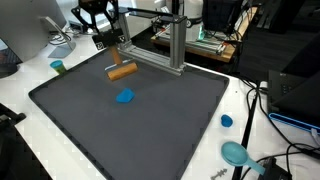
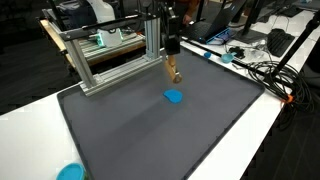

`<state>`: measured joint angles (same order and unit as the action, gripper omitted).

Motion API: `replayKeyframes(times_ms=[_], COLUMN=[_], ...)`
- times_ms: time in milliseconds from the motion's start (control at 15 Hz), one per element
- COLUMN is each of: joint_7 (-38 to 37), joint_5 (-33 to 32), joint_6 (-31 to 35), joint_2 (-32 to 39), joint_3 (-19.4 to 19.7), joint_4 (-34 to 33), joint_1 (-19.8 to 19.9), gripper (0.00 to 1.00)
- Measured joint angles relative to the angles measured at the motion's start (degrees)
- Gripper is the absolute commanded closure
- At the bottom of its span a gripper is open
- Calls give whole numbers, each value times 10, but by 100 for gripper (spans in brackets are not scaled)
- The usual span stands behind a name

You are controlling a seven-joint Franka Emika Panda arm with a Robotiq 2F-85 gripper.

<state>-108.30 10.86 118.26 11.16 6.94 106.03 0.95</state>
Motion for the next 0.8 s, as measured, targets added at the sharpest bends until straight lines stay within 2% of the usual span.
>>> replayKeyframes(times_ms=[400,733,800], joint_7=[-185,-251,-260], joint_5=[-25,-39,-39], joint_6=[12,51,57], joint_2=[-111,-211,-232], joint_3=[-24,-36,-40], joint_4=[114,227,247], joint_1=[-20,-8,-3], gripper=[78,78,53])
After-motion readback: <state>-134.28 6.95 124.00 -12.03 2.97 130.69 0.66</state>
